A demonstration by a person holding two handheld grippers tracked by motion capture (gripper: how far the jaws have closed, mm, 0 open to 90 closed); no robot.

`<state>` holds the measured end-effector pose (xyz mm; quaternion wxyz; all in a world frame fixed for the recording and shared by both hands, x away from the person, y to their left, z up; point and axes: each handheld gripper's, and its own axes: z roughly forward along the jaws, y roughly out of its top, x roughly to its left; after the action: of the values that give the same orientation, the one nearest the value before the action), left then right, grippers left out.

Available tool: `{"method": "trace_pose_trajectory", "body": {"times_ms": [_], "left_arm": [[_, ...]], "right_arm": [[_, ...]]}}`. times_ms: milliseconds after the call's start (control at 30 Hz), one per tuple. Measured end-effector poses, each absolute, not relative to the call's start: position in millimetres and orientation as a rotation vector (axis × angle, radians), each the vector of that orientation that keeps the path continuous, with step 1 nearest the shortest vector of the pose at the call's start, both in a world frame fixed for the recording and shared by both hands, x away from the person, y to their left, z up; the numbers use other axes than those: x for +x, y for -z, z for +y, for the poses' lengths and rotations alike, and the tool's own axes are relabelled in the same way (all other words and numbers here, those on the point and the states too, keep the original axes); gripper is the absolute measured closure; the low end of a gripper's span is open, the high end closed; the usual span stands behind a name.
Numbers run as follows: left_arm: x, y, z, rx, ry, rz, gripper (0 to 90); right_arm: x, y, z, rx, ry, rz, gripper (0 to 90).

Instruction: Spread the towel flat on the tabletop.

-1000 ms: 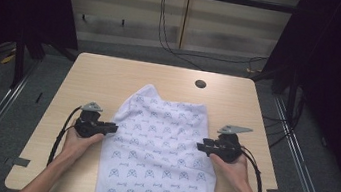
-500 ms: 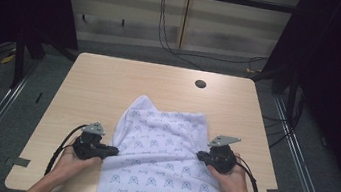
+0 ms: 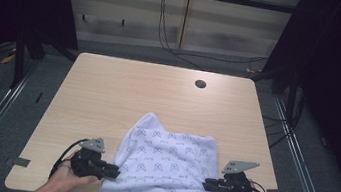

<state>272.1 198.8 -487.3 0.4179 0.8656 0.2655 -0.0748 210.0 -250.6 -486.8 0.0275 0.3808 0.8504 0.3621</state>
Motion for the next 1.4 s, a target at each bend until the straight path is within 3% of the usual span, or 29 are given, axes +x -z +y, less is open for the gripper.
{"method": "trace_pose_trajectory", "body": {"times_ms": [200,367,533,567,600,733,933,1100,1400], "left_arm": [[330.3,481.9,200.7,2.055,0.035,0.812,78.9],[367.7,492.5,187.8,2.024,-0.010,0.910,79.4],[373.4,501.9,169.5,2.086,0.000,0.915,70.6],[373.4,501.9,169.5,2.086,0.000,0.915,70.5],[368.5,502.8,165.3,2.127,0.002,0.882,71.0],[361.7,504.0,162.5,2.154,-0.008,0.841,86.5],[356.4,502.5,169.0,2.139,-0.009,0.864,87.3],[346.8,494.3,185.0,2.091,-0.003,0.882,87.3],[307.0,493.4,199.1,2.141,0.084,0.828,87.0]], "right_arm": [[254.1,470.3,-269.0,1.273,-1.175,2.394,70.3],[288.5,466.2,-275.3,1.321,-1.211,2.283,66.9],[326.8,474.3,-264.6,1.380,-1.251,2.292,59.7],[326.8,474.3,-264.6,1.380,-1.251,2.292,59.7],[328.6,484.8,-256.2,1.391,-1.218,2.348,75.1],[307.6,477.2,-243.8,1.279,-1.311,2.379,81.8],[257.2,471.3,-221.4,1.072,-1.342,2.545,81.3],[219.5,494.5,-212.9,1.046,-1.205,2.693,75.6],[207.7,485.9,-234.3,1.226,-1.237,2.635,56.8]]}}
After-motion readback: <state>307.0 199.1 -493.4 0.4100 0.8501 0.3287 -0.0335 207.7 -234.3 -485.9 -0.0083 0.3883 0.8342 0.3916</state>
